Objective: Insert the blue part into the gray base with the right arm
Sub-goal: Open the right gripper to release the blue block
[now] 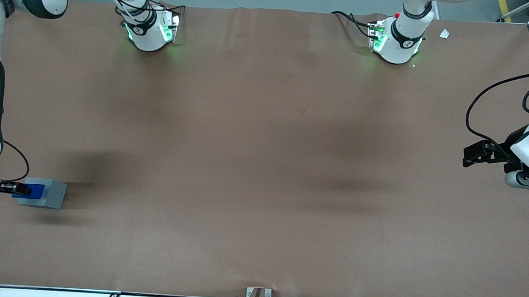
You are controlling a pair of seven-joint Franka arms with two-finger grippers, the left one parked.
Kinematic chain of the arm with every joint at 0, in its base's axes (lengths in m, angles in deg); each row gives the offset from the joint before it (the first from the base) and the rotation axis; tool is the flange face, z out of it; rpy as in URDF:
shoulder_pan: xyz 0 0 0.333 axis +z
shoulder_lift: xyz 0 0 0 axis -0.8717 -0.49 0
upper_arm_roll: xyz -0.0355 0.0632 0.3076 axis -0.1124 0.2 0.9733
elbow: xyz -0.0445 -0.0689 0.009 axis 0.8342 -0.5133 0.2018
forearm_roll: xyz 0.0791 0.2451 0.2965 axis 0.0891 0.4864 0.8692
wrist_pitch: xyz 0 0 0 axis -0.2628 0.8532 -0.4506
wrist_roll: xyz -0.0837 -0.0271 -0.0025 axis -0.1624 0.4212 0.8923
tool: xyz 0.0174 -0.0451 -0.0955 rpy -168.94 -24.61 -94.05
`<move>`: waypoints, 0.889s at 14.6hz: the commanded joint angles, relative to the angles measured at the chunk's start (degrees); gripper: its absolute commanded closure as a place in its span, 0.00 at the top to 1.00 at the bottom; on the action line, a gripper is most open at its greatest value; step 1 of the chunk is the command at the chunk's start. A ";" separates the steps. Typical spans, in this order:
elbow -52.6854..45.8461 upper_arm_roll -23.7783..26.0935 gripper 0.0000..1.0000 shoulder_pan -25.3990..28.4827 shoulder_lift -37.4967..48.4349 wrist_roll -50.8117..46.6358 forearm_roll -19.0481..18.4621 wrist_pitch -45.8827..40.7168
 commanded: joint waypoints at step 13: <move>4.11 0.79 1.00 1.83 11.59 -3.29 0.17 -7.89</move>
